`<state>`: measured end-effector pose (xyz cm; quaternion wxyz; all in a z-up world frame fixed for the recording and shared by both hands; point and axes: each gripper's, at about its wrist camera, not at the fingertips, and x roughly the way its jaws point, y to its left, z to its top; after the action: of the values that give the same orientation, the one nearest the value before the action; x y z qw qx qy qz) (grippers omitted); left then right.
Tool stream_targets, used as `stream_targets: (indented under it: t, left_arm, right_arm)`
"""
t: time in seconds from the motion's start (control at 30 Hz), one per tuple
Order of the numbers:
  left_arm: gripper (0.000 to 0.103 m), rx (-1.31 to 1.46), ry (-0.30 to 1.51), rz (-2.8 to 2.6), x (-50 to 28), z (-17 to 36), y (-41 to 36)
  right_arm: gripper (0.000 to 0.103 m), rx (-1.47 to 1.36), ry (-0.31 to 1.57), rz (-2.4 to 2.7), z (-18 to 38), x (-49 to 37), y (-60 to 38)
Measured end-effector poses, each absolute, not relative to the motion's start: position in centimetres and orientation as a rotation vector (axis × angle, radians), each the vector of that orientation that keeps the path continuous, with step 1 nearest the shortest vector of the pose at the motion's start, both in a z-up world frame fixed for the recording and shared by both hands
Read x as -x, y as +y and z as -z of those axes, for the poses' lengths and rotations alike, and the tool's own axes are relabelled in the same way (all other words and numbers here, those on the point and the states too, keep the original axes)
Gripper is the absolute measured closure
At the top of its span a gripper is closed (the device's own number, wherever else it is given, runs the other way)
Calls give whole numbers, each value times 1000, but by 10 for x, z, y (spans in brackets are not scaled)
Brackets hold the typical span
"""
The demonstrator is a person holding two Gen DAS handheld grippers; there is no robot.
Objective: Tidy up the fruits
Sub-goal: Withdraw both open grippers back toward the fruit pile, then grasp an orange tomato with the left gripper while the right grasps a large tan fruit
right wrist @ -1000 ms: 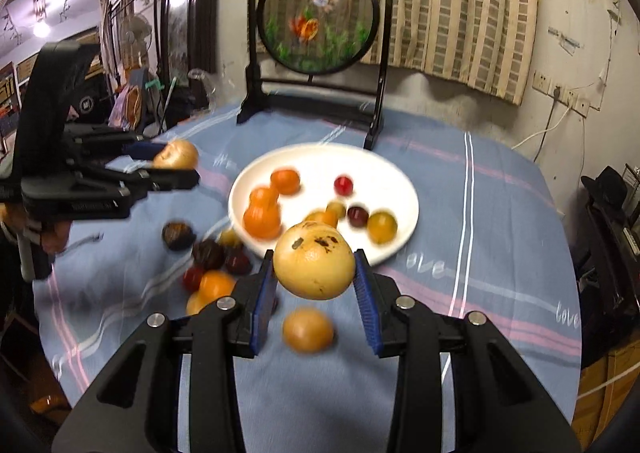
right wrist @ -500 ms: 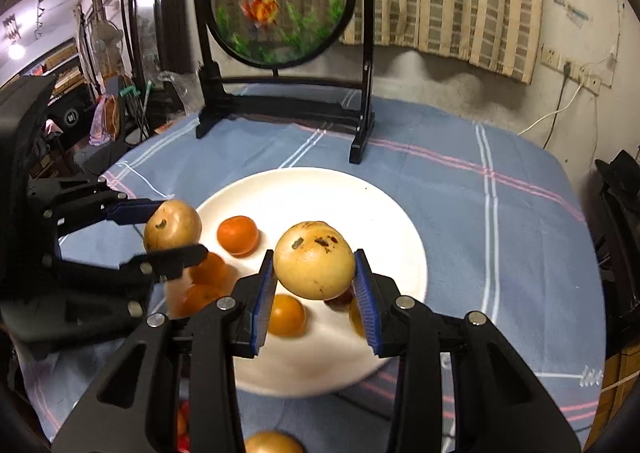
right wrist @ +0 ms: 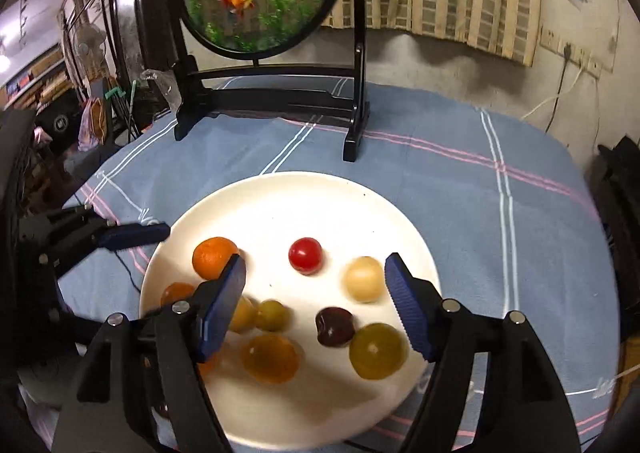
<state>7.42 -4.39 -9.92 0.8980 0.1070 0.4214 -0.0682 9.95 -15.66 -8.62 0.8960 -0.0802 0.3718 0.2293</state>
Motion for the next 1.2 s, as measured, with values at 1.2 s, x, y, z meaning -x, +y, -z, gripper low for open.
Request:
stream_targets:
  t: [1.2]
  left_arm:
    - [33, -125, 881, 209, 115, 115, 6]
  right_arm:
    - [57, 493, 841, -540, 175, 49, -175]
